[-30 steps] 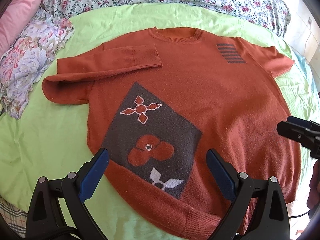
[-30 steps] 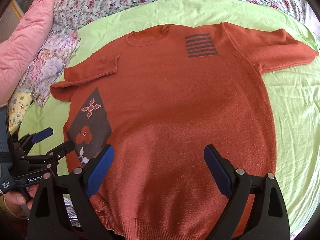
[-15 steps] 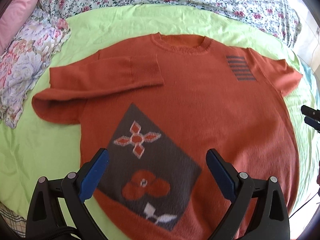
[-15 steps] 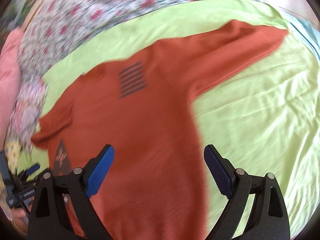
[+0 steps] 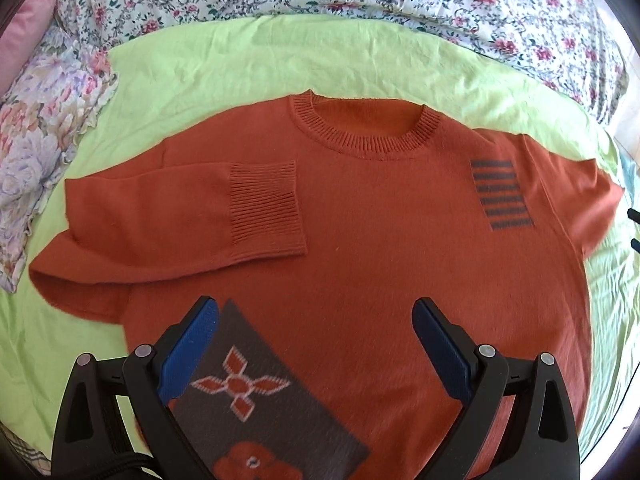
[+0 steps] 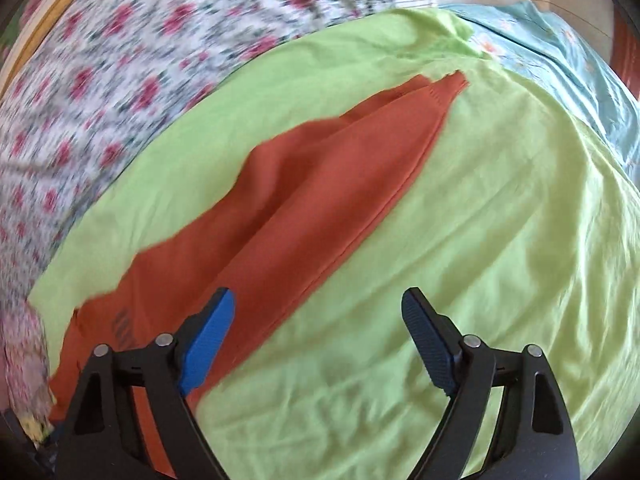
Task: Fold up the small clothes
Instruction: 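Reach the right tool to the sweater's sleeve cuff and grasp it, then fold the held sleeve across the sweater body with the right tool, then release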
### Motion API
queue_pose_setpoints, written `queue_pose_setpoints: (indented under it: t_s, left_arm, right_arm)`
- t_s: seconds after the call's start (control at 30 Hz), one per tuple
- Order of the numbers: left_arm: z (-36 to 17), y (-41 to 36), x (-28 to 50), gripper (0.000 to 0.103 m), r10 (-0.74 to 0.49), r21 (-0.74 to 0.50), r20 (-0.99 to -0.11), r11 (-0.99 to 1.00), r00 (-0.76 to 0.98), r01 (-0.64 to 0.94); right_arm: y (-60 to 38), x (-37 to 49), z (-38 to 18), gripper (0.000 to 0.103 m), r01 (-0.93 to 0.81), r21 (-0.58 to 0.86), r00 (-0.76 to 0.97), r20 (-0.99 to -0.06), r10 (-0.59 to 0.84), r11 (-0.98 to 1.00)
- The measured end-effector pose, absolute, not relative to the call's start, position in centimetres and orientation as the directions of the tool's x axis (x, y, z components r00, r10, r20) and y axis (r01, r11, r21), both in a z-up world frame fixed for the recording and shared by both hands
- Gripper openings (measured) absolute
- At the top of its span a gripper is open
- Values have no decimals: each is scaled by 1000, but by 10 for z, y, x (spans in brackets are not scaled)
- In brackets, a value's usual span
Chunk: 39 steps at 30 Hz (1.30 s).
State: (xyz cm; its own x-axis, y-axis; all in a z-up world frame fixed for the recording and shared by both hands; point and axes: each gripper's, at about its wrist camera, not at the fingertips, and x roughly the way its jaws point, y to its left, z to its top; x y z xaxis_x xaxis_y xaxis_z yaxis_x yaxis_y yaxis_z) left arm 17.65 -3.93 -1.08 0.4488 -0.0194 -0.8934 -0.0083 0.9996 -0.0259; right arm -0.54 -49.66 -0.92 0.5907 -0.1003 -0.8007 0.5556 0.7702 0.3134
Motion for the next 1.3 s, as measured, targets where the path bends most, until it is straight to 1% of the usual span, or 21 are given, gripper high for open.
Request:
queue_pose_setpoints:
  t_s: [0.07, 0.13, 0.23, 0.47, 0.57, 0.63, 0.7, 0.8, 0.9, 1.03, 1.2, 1.3]
  left_arm:
    - [-15, -42, 185, 98, -15, -25, -898, 1000, 441, -18]
    - [-22, -46, 192, 98, -7, -20, -906, 999, 424, -25]
    - [-33, -52, 201, 98, 7, -6, -918, 1000, 397, -30]
    - [-45, -66, 214, 98, 20, 12, -929, 1000, 370, -23]
    - [-49, -73, 217, 98, 20, 16, -934, 1000, 358, -14]
    - [-51, -75, 217, 98, 16, 13, -934, 1000, 356, -9]
    - [-50, -76, 215, 98, 8, 6, -933, 1000, 359, -7]
    - [-49, -73, 209, 98, 1, -1, -934, 1000, 358, -4]
    - [-44, -64, 196, 98, -4, -7, -931, 1000, 366, -7]
    - [-37, -46, 179, 98, -12, -24, -930, 999, 368, -26]
    - [-30, -5, 153, 98, -32, -67, -921, 995, 388, -77]
    - [-24, 22, 137, 98, -40, -91, -913, 990, 406, -109]
  right_arm:
    - [-528, 5, -12, 82, 593, 323, 588, -799, -123, 738]
    - [-558, 14, -14, 78, 627, 330, 583, -799, -144, 706]
    - [-600, 28, -16, 73, 649, 368, 607, -778, -162, 665]
    - [-673, 54, -27, 64, 717, 403, 608, -761, -226, 569]
    - [-691, 65, -38, 47, 732, 397, 585, -782, -214, 553]
    - [-690, 71, -42, 14, 724, 372, 573, -793, -207, 581]
    - [-678, 71, -32, 11, 693, 360, 594, -777, -210, 625]
    - [-642, 68, -4, 10, 594, 376, 673, -716, -184, 712]
    - [-588, 66, 20, 10, 457, 425, 747, -661, -77, 781]
    - [-486, 63, 33, 10, 253, 560, 795, -585, 160, 789]
    - [-346, 65, 15, 10, 47, 724, 740, -488, 462, 688]
    - [-251, 74, -5, 10, -50, 765, 647, -465, 605, 642]
